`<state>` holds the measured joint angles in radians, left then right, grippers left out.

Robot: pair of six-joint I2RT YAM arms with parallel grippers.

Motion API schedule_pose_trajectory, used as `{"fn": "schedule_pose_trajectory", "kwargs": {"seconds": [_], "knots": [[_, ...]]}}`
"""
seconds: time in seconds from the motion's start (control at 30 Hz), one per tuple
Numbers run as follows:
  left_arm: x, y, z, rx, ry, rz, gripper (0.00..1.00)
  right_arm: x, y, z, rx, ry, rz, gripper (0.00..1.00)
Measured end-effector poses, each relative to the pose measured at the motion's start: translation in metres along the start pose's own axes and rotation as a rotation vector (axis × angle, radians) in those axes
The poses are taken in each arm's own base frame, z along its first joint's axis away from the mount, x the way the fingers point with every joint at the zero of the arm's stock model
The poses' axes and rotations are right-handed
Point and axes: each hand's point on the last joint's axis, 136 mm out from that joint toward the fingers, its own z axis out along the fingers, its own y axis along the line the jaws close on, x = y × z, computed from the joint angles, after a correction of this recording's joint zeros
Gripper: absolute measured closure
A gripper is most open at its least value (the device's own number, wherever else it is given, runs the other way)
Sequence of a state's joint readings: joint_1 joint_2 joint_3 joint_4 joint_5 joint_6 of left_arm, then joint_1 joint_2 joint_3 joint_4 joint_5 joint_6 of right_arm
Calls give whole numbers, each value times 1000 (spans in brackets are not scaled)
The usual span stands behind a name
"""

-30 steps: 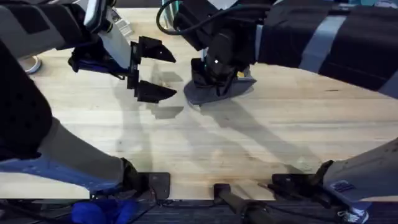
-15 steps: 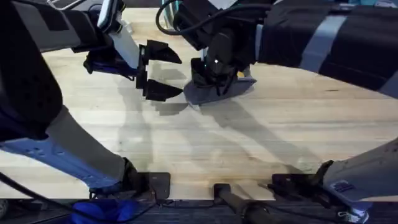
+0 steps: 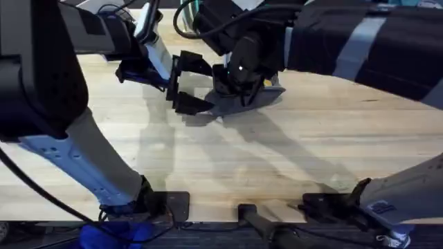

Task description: Unzip the bag, pick up the pens from the table one at a time and place them inside, then zip the bag closed.

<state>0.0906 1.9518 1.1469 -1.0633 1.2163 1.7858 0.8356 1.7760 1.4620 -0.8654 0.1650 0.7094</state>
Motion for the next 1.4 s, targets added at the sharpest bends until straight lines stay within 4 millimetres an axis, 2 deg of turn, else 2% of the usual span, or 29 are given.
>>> {"fn": "schedule_pose_trajectory", "kwargs": {"seconds": [0.2,0.33,0.53,0.63,0.67,1.17,1.4], "knots": [[-1,-2,6,18,0,-19,13,0,0,0,0,0,0,972],[-1,-1,6,16,0,-20,109,0,0,0,0,0,0,972],[-1,0,6,13,0,-21,597,0,0,0,0,0,0,971],[-1,-1,6,14,2,-24,913,0,0,0,-1,-1,0,972],[-1,0,6,14,5,-23,946,0,0,0,-1,-1,0,972],[-1,0,6,14,5,-23,957,0,0,0,1,0,0,971],[0,0,6,13,5,-20,957,1,-5,0,12,10,-54,972]]}}
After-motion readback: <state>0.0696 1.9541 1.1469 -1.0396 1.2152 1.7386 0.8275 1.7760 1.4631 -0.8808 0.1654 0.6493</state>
